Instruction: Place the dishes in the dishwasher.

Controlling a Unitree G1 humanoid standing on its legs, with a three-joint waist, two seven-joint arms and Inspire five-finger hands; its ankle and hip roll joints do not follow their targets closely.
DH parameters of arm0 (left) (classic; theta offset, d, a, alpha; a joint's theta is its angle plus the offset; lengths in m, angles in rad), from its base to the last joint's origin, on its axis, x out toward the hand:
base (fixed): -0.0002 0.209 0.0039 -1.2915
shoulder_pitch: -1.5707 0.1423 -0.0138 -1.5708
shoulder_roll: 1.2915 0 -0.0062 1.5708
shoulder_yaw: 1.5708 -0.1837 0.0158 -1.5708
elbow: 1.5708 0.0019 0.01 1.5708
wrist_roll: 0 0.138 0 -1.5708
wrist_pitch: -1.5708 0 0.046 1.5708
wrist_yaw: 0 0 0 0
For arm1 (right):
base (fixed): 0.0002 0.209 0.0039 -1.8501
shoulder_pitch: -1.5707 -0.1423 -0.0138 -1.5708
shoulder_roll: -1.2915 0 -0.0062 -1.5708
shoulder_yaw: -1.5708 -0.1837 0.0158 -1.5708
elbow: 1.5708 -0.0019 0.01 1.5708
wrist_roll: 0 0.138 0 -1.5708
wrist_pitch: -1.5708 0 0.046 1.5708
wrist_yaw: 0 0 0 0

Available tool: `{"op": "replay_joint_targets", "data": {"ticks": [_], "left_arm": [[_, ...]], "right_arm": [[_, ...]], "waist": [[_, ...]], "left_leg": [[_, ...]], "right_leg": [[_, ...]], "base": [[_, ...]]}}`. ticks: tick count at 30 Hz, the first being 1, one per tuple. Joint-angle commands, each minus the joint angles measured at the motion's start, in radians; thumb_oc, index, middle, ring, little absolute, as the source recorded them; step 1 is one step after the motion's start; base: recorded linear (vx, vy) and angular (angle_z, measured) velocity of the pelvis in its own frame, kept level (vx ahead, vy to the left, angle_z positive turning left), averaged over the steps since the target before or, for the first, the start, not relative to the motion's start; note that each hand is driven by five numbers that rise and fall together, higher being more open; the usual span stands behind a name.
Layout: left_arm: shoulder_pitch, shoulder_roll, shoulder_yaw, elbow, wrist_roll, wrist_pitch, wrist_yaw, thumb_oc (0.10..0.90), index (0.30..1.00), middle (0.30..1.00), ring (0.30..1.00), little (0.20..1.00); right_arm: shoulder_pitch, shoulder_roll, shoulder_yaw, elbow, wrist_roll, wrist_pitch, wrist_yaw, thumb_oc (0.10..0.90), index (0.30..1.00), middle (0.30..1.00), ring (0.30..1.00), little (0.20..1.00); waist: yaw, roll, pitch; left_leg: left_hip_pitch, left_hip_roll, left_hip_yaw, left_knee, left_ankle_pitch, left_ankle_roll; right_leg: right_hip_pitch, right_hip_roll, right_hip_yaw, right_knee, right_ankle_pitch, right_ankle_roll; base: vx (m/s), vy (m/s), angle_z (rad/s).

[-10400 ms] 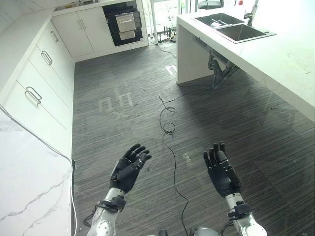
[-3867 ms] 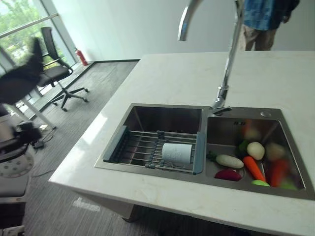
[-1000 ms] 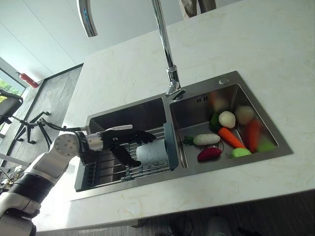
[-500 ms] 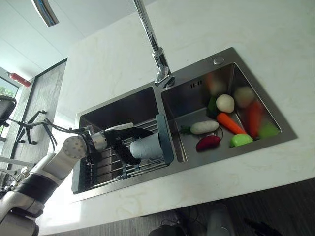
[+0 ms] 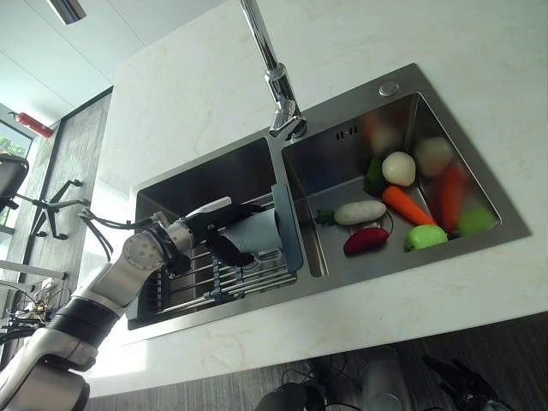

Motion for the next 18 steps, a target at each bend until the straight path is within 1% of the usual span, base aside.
{"op": "replay_joint_targets", "data": {"ticks": [1,5,6,8,9,12,14,15,17,18], "left_arm": [[-0.027,-0.051,0.029,0.027,-0.003,0.010,0.024,0.800,0.900,0.900,0.900,0.900],[-0.026,-0.055,0.025,0.035,0.013,0.000,0.023,0.800,0.900,0.900,0.900,0.900],[-0.026,-0.053,0.015,0.029,0.034,-0.011,0.027,0.400,0.300,0.300,0.300,0.300],[-0.025,-0.046,0.008,0.018,0.054,-0.017,0.031,0.400,0.300,0.300,0.300,0.300],[-0.029,-0.039,0.004,0.011,0.068,-0.031,0.039,0.400,0.300,0.300,0.300,0.300],[-0.035,-0.028,-0.001,-0.001,0.125,-0.097,0.057,0.400,0.300,0.300,0.300,0.300],[-0.045,-0.009,-0.013,-0.006,0.163,-0.135,0.076,0.400,0.300,0.300,0.300,0.300],[-0.048,-0.001,-0.016,-0.008,0.169,-0.137,0.080,0.400,0.300,0.300,0.300,0.300],[-0.042,0.007,-0.020,0.003,0.197,-0.145,0.110,0.400,0.300,0.300,0.300,0.300],[-0.039,0.007,-0.019,0.003,0.203,-0.145,0.115,0.400,0.300,0.300,0.300,0.300]], "right_arm": [[0.030,-0.004,0.014,-0.022,0.012,-0.012,-0.008,0.800,0.900,0.900,0.900,0.900],[0.025,-0.001,0.019,-0.027,0.016,-0.010,-0.015,0.800,0.900,0.900,0.900,0.900],[0.023,-0.001,0.020,-0.026,0.016,-0.014,-0.015,0.800,0.900,0.900,0.900,0.900],[0.024,0.000,0.022,-0.027,0.014,-0.019,-0.015,0.800,0.900,0.900,0.900,0.900],[0.026,0.000,0.024,-0.027,0.011,-0.024,-0.015,0.800,0.900,0.900,0.900,0.900],[0.030,0.001,0.025,-0.028,0.005,-0.028,-0.015,0.800,0.900,0.900,0.900,0.900],[0.033,0.007,0.029,-0.020,0.000,-0.036,-0.011,0.800,0.900,0.900,0.900,0.900],[0.038,0.010,0.031,-0.018,-0.002,-0.037,-0.009,0.800,0.900,0.900,0.900,0.900],[0.060,0.026,0.031,0.006,-0.030,-0.037,0.000,0.800,0.900,0.900,0.900,0.900],[0.062,0.029,0.031,0.010,-0.032,-0.038,0.001,0.800,0.900,0.900,0.900,0.900]], "waist": [[-0.024,-0.026,-0.021],[-0.023,-0.023,-0.012],[-0.024,-0.022,-0.009],[-0.025,-0.021,-0.008],[-0.026,-0.019,-0.010],[-0.027,-0.018,-0.016],[-0.029,-0.022,-0.025],[-0.030,-0.024,-0.031],[-0.029,-0.036,-0.065],[-0.028,-0.038,-0.070]], "left_leg": [[-0.067,0.032,-0.061,0.184,-0.190,-0.033],[-0.072,0.030,-0.061,0.184,-0.189,-0.032],[-0.071,0.030,-0.060,0.184,-0.189,-0.032],[-0.070,0.032,-0.059,0.184,-0.188,-0.032],[-0.068,0.034,-0.057,0.184,-0.187,-0.033],[-0.064,0.036,-0.054,0.184,-0.188,-0.034],[-0.058,0.047,-0.043,0.184,-0.188,-0.037],[-0.055,0.052,-0.040,0.184,-0.188,-0.039],[-0.034,0.075,-0.026,0.184,-0.188,-0.044],[-0.031,0.077,-0.025,0.184,-0.187,-0.045]], "right_leg": [[0.043,-0.087,-0.040,-0.168,0.069,0.129],[0.038,-0.091,-0.043,-0.168,0.071,0.129],[0.039,-0.092,-0.044,-0.168,0.072,0.129],[0.041,-0.092,-0.046,-0.168,0.071,0.129],[0.043,-0.093,-0.047,-0.168,0.070,0.128],[0.048,-0.093,-0.050,-0.168,0.069,0.129],[0.052,-0.094,-0.059,-0.168,0.067,0.129],[0.056,-0.091,-0.063,-0.168,0.066,0.128],[0.081,-0.082,-0.079,-0.168,0.057,0.126],[0.085,-0.082,-0.082,-0.168,0.056,0.125]], "base": [[0.00,0.000,0.00],[0.00,0.000,0.00],[0.00,0.000,0.00],[0.00,0.000,0.00],[0.00,0.000,0.00],[0.00,0.000,0.00],[-0.03,0.031,0.02],[-0.04,0.018,0.04],[0.00,-0.007,0.04],[0.02,-0.017,0.05]]}}
